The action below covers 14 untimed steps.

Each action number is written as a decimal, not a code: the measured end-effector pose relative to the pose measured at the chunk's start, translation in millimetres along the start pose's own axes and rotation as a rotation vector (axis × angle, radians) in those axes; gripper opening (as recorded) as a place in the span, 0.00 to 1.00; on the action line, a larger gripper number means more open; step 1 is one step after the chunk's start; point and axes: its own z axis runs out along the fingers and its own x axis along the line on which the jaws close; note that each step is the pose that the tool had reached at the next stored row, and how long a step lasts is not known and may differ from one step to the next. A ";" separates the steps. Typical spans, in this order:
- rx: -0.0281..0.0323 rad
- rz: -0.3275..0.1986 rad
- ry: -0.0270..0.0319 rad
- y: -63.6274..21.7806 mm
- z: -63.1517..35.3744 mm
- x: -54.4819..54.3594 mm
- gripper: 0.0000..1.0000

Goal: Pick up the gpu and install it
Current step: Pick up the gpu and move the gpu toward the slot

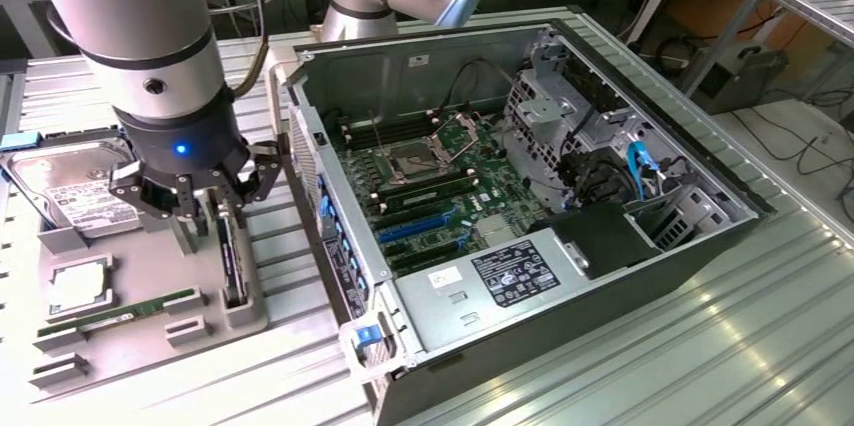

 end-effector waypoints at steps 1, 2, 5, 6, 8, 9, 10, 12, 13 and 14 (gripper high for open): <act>0.0001 0.000 0.0013 -0.1 1.8 0.0 0.42; 0.0003 0.000 0.0038 -0.2 4.5 0.1 0.42; 0.0008 0.000 0.0107 -0.4 10.3 0.3 0.42; 0.0010 0.001 0.0133 -0.3 11.7 0.3 0.42; 0.0015 0.001 0.0188 -0.1 14.4 0.4 0.42; 0.0016 0.002 0.0205 -0.1 15.8 0.4 0.42; 0.0017 0.002 0.0212 -0.1 17.1 0.4 0.42; 0.0017 0.002 0.0222 -0.2 20.6 0.5 0.42; 0.0018 0.002 0.0231 -0.3 23.9 0.6 0.42; 0.0019 0.002 0.0238 -0.2 25.2 0.6 0.42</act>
